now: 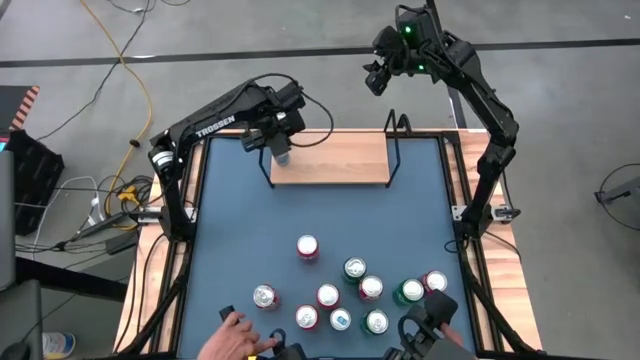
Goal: Place canned beverage on shelf
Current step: Put the left blue soda can on the shelf aligned with the other blue soda can
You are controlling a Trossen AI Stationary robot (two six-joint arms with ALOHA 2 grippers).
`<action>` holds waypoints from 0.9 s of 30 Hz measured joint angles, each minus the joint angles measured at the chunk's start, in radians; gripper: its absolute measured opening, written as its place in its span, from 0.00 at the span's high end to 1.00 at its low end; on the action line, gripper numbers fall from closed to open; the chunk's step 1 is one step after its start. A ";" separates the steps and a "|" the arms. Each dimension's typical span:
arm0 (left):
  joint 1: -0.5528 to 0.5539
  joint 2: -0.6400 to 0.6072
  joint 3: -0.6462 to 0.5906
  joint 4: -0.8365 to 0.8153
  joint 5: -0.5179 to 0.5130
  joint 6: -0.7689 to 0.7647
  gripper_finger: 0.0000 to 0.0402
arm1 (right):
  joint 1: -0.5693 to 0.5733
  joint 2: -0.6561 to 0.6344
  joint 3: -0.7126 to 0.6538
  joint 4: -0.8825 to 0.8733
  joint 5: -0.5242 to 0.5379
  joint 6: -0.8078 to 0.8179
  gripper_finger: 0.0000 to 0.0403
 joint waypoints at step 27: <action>-0.022 0.000 0.000 0.026 0.039 0.071 0.44 | 0.000 0.000 0.000 0.000 0.000 -0.034 0.46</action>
